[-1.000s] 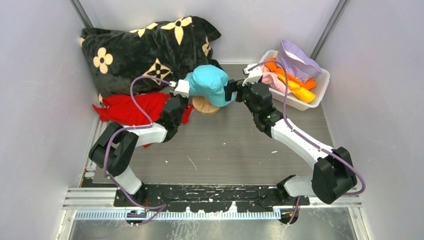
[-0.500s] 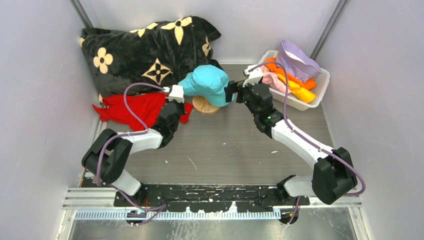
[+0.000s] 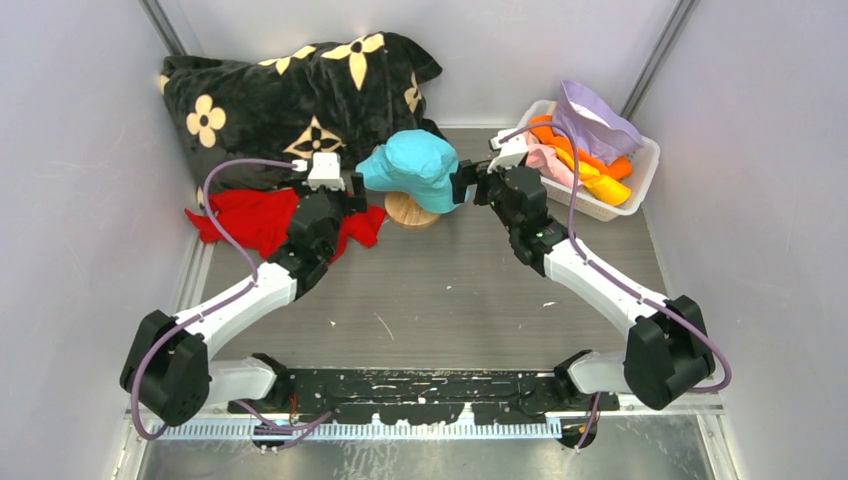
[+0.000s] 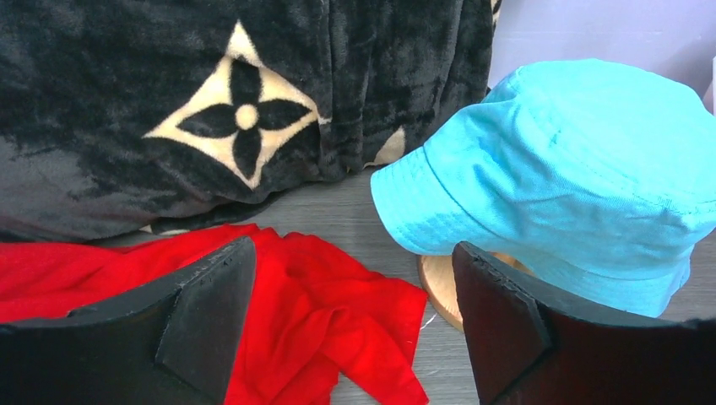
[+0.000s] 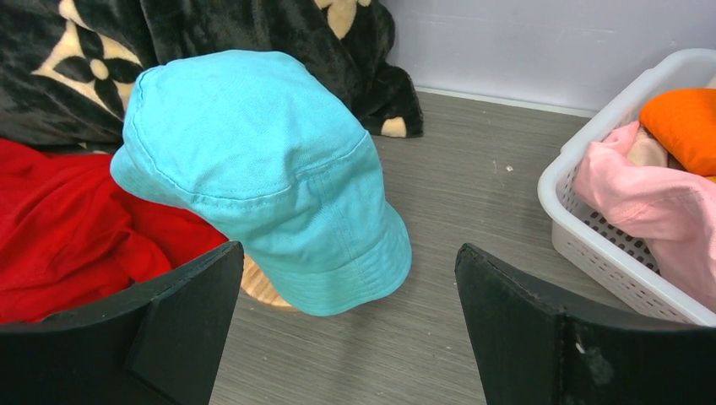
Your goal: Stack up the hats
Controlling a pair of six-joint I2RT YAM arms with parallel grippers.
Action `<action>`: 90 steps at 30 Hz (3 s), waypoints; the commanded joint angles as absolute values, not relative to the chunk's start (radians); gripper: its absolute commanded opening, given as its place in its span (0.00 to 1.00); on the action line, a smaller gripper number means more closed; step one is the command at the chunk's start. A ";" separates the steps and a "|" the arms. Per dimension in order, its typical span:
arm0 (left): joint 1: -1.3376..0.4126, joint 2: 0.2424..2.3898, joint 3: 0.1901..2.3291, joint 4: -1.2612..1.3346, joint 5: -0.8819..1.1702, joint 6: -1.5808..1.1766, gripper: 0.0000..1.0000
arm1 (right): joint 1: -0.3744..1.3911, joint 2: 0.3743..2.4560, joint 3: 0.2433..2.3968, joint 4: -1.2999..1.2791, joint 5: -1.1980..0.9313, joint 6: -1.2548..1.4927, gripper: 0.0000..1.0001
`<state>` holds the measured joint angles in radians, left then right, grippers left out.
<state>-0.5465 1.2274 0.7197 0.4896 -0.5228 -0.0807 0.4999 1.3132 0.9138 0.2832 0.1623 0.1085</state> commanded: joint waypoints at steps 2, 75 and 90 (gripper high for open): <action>-0.540 1.287 0.826 0.391 -0.541 -0.103 0.87 | 0.495 1.255 0.914 0.338 0.179 0.116 1.00; -0.499 1.163 0.883 0.060 -0.370 -0.367 1.00 | 0.024 1.523 1.342 0.033 0.336 0.167 1.00; -0.499 1.151 0.869 0.072 -0.370 -0.367 1.00 | -0.031 1.894 1.748 -0.024 0.346 -0.077 1.00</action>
